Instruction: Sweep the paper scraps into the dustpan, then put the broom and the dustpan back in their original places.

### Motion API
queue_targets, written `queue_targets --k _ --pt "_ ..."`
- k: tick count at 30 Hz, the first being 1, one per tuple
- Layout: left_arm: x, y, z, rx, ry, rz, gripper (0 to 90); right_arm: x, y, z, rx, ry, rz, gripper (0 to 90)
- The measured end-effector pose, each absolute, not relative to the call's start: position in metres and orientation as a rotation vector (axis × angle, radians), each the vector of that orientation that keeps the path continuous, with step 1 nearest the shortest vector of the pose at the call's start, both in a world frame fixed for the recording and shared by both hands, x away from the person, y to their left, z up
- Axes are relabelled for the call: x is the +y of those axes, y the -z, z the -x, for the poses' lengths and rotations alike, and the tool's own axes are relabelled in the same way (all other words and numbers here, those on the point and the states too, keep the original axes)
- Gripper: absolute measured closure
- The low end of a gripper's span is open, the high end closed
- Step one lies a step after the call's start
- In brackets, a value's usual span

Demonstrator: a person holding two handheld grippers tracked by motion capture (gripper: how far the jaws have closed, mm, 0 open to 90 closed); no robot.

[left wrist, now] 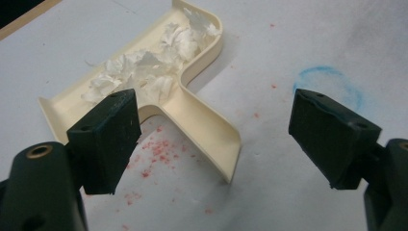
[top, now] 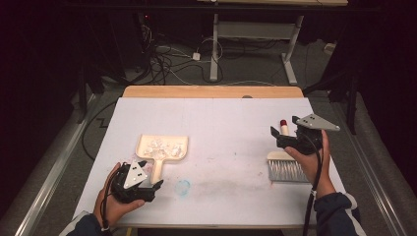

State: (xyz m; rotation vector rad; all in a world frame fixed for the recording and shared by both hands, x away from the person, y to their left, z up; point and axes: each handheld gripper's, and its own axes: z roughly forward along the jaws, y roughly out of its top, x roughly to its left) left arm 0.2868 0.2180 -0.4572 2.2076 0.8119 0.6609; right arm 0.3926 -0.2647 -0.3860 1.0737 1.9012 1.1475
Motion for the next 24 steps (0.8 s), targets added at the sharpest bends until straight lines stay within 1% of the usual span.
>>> queue_targets --k 9,24 --pt "0.218 0.456 -0.282 0.789 -0.703 -2.179 17.7 -0.257 0.384 -0.388 1.912 -1.155 -1.035 16.6" --pt "0.218 0.457 -0.281 0.769 -0.694 -2.184 17.7 -0.245 0.377 -0.376 1.929 -1.159 -0.961 17.8"
